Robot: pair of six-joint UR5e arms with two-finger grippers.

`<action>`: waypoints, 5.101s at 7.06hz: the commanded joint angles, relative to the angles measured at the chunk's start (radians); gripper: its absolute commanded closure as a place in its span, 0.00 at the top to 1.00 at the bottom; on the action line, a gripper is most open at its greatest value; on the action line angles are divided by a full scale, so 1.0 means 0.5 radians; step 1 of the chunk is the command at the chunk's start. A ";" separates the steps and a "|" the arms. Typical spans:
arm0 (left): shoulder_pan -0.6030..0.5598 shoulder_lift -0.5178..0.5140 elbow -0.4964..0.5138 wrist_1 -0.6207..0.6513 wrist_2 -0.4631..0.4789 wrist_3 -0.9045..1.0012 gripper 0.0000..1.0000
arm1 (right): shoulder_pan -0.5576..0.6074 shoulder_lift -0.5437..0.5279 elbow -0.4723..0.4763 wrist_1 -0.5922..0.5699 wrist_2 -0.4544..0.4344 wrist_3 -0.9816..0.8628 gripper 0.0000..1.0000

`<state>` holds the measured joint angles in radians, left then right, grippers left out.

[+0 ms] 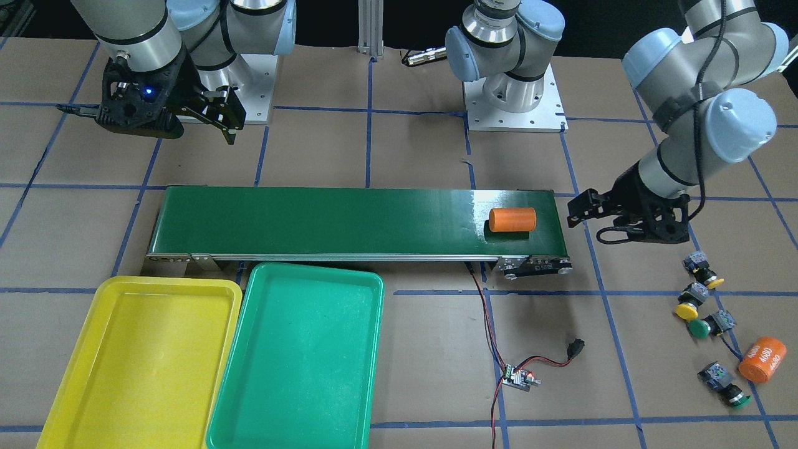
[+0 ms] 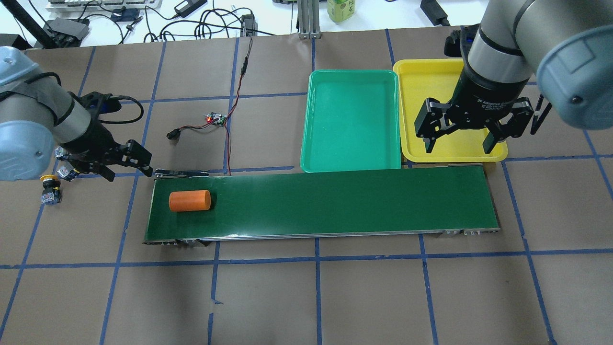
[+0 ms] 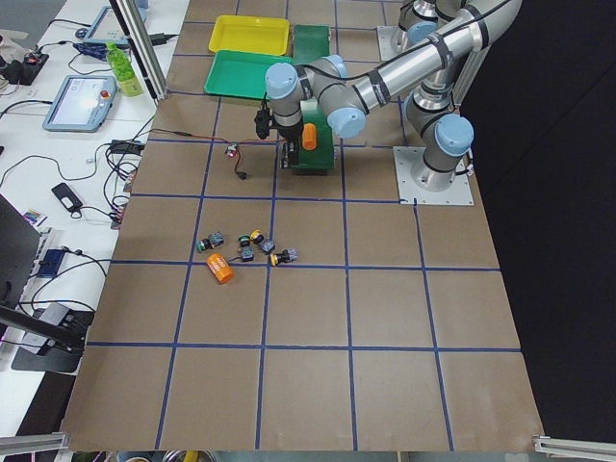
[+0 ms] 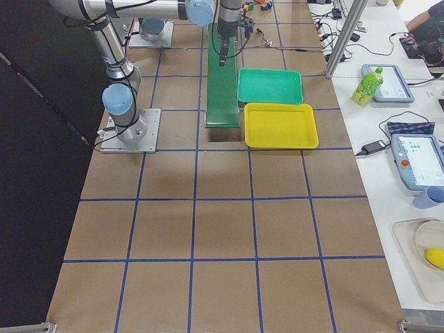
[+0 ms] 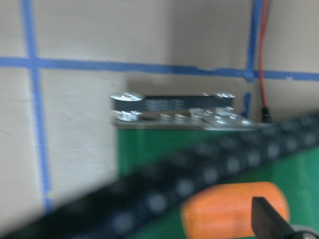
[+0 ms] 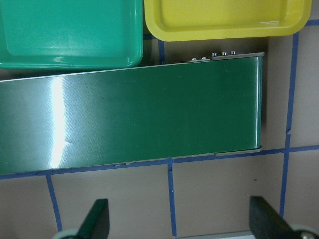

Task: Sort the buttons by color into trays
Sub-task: 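Move the left gripper back to the yellow-capped buttons, then grasp a yellow-capped button and set it on the conveyor belt, then return the left gripper to the button cluster and grasp another button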

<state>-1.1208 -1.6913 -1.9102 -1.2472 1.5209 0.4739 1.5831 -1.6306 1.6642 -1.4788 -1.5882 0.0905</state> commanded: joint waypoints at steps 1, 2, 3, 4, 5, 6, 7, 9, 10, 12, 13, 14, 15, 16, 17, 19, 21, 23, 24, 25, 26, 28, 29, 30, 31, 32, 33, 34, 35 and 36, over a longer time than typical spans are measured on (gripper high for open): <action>0.393 -0.194 0.059 0.341 0.069 0.386 1.00 | 0.000 -0.003 -0.003 0.000 0.004 0.003 1.00; 0.504 -0.316 0.083 0.508 0.182 0.381 1.00 | 0.000 0.000 -0.006 -0.003 0.004 0.009 1.00; 0.563 -0.408 0.135 0.555 0.177 0.387 1.00 | 0.000 -0.003 -0.006 0.000 -0.002 0.000 1.00; 0.609 -0.500 0.212 0.558 0.174 0.372 1.00 | 0.000 -0.003 -0.006 0.000 -0.002 0.003 1.00; 0.640 -0.568 0.258 0.574 0.167 0.375 1.00 | 0.000 -0.030 0.000 0.003 -0.005 0.006 1.00; 0.664 -0.651 0.259 0.738 0.167 0.381 0.99 | 0.000 -0.037 0.003 0.003 0.001 0.003 1.00; 0.668 -0.694 0.262 0.761 0.170 0.378 0.98 | 0.003 -0.040 0.013 0.009 0.010 0.027 1.00; 0.671 -0.719 0.237 0.764 0.170 0.375 0.76 | 0.000 -0.037 0.016 -0.003 0.004 0.003 1.00; 0.671 -0.719 0.243 0.764 0.170 0.378 0.70 | 0.000 -0.037 0.019 -0.003 -0.002 0.000 1.00; 0.668 -0.725 0.234 0.764 0.161 0.387 0.48 | -0.009 -0.031 0.016 -0.088 -0.002 -0.006 1.00; 0.671 -0.722 0.225 0.755 0.167 0.396 0.03 | -0.003 -0.034 0.019 -0.086 -0.008 -0.003 1.00; 0.668 -0.671 0.231 0.737 0.176 0.393 0.01 | -0.003 -0.034 0.016 -0.095 0.004 -0.003 1.00; 0.649 -0.628 0.240 0.685 0.177 0.390 0.00 | -0.003 -0.034 0.016 -0.098 -0.005 -0.003 1.00; 0.613 -0.548 0.231 0.554 0.171 0.384 0.00 | -0.003 -0.037 0.019 -0.095 -0.005 -0.003 1.00; 0.482 -0.396 0.228 0.300 0.128 0.344 0.00 | -0.003 -0.034 0.019 -0.098 -0.005 -0.003 1.00; 0.157 -0.052 0.213 -0.163 0.009 0.029 0.00 | -0.003 -0.034 0.019 -0.098 -0.005 -0.003 1.00; -0.107 0.118 -0.004 -0.313 -0.017 -0.122 0.00 | -0.003 -0.034 0.019 -0.098 -0.005 -0.006 1.00; -0.243 0.146 -0.222 -0.096 -0.188 -0.351 0.00 | -0.003 -0.034 0.019 -0.098 -0.008 -0.003 1.00; -0.356 0.128 -0.238 0.020 -0.185 -0.477 0.00 | -0.003 -0.034 0.019 -0.098 -0.005 -0.003 1.00; -0.448 0.103 -0.241 0.082 -0.179 -0.536 0.00 | -0.003 -0.034 0.019 -0.098 -0.005 -0.003 1.00; -0.507 0.082 -0.248 0.092 -0.179 -0.573 0.00 | -0.003 -0.034 0.019 -0.095 -0.005 -0.003 1.00; -0.517 0.088 -0.327 0.086 -0.173 -0.540 0.77 | -0.003 -0.037 0.019 -0.089 -0.008 -0.003 1.00; -0.514 0.091 -0.321 0.092 -0.164 -0.546 1.00 | 0.000 -0.034 0.022 -0.083 -0.008 -0.003 1.00; -0.489 0.112 -0.236 0.089 -0.067 -0.540 1.00 | -0.003 -0.034 0.022 -0.074 -0.011 -0.003 1.00; -0.377 0.070 -0.047 0.056 0.119 -0.531 1.00 | -0.003 -0.034 0.025 -0.064 -0.011 -0.003 1.00; -0.208 0.005 0.085 -0.030 0.140 -0.455 1.00 | 0.000 -0.034 0.025 -0.064 -0.011 -0.003 1.00; -0.024 -0.062 0.135 -0.021 0.149 -0.074 1.00 | -0.003 -0.034 0.025 -0.061 -0.011 -0.003 1.00; 0.202 -0.151 0.160 0.015 0.164 0.270 1.00 | -0.003 -0.034 0.025 -0.064 -0.011 -0.003 1.00; 0.387 -0.282 0.197 0.195 0.201 0.620 1.00 | 0.000 -0.034 0.025 -0.064 -0.011 -0.003 1.00; 0.452 -0.384 0.231 0.367 0.201 0.887 1.00 | -0.003 -0.034 0.025 -0.061 -0.011 -0.003 1.00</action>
<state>-0.9617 -1.8206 -1.8156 -1.1539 1.6145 0.7445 1.5822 -1.6474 1.6766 -1.5105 -1.5938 0.0890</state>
